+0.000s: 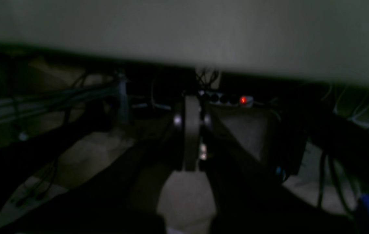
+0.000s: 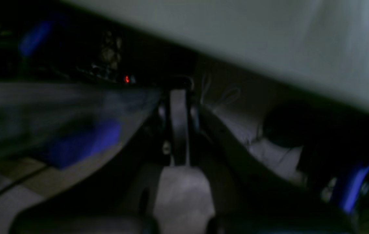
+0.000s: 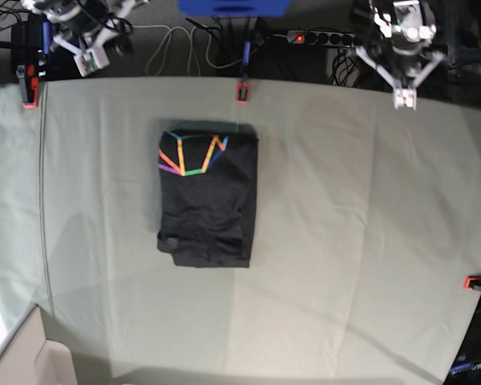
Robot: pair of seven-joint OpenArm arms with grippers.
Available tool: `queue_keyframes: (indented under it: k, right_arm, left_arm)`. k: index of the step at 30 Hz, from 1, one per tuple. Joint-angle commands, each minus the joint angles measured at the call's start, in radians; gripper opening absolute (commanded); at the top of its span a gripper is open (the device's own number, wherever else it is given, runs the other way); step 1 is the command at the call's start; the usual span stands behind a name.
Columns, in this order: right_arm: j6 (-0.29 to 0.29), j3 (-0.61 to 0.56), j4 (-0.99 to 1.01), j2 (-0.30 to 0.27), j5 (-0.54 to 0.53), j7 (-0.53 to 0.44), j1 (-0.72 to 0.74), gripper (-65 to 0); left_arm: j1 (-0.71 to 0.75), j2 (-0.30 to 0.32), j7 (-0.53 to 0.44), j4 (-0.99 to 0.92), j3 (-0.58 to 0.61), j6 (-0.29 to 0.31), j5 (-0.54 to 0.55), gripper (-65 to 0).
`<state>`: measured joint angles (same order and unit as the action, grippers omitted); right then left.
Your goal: Layout the t-shirt on the table in an organized manner, then fold the t-shirt properly
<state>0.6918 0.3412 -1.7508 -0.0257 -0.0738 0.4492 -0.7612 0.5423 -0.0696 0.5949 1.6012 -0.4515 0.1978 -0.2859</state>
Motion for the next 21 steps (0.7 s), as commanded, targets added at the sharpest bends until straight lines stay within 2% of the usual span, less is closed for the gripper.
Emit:
queue_keyframes:
  k: [1,3,6,9,12,16,18,21]
  right_arm:
    - [0.006,0.011,0.028,-0.020,-0.011,-0.011,-0.005,-65.0]
    - [0.006,0.009,0.111,-0.050,-0.011,-0.039,-0.002,-65.0]
    - [0.006,0.006,0.226,-0.070,-0.011,-0.129,-0.001,-65.0]
    - [0.006,0.006,0.364,-0.092,-0.011,-0.209,0.045,-65.0]
    - [0.006,0.006,0.539,-0.096,0.002,-0.238,0.125,-65.0]
    - [0.006,-0.060,0.717,-0.107,0.148,-0.260,0.210,-65.0]
    - [0.006,-0.075,0.802,-0.099,0.194,-0.324,0.243,-65.0]
    - [0.006,-0.078,0.938,-0.084,0.199,-0.430,0.297,-65.0]
  left_arm:
    - [0.006,-0.008,-0.033,-0.029,-0.002,-0.005,0.018,-65.0]
    - [0.006,-0.009,-0.082,-0.112,-0.002,-0.005,0.064,-65.0]
    - [0.006,-0.006,-0.154,-0.261,-0.007,-0.005,0.141,-65.0]
    - [-0.012,0.015,-0.278,-0.445,0.000,-0.005,0.195,-65.0]
    - [-0.066,0.043,-0.438,-0.677,0.020,-0.007,0.198,-65.0]
    - [-0.139,0.093,-0.657,-0.955,0.047,-0.007,0.198,-65.0]
    - [-0.202,0.129,-0.777,-1.119,0.067,-0.007,0.198,-65.0]
    - [-0.339,0.198,-0.857,-1.395,0.122,-0.007,0.202,-65.0]
